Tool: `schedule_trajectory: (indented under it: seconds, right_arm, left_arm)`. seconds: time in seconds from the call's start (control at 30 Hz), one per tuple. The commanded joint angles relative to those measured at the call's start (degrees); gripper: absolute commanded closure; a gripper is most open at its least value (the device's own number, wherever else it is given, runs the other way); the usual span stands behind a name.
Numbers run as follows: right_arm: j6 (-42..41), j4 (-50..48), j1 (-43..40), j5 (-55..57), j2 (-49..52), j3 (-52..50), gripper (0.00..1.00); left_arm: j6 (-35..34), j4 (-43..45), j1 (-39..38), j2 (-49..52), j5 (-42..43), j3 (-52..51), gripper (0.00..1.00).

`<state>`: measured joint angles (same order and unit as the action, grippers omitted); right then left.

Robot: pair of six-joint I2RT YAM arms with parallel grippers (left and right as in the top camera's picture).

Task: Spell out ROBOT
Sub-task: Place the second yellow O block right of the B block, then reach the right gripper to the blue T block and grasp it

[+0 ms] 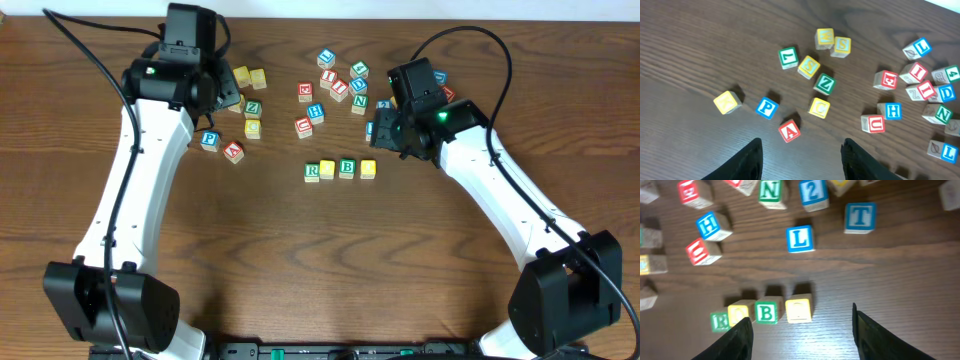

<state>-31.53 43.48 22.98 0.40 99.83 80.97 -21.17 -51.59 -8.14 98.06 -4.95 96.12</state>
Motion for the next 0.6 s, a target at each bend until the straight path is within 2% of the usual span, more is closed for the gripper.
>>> schedule_trajectory:
  seconds: [0.0,0.1,0.27,0.37,0.57]
  right_arm:
    - [3.69,0.07,-0.50,-2.84,-0.07,2.36,0.42]
    - [7.30,4.15,-0.87,-2.93,3.08,11.67,0.44]
    - [13.44,17.70,-0.35,-2.95,20.26,40.65,0.40]
    - [13.62,19.30,0.63,-2.95,28.46,51.32,0.41]
    - [13.14,19.63,1.31,-2.21,31.89,52.22,0.40]
  left_arm:
    - [-0.50,0.74,-0.20,0.55,-0.07,-0.35,0.50]
    - [-0.50,2.84,-0.20,0.55,-0.04,-0.35,0.50]
    - [-0.50,3.04,-0.17,0.55,-1.88,-0.33,0.50]
    - [-0.46,2.84,-0.15,0.55,-3.61,-0.33,0.50]
    - [-0.28,0.66,0.20,0.55,-3.72,-0.35,0.50]
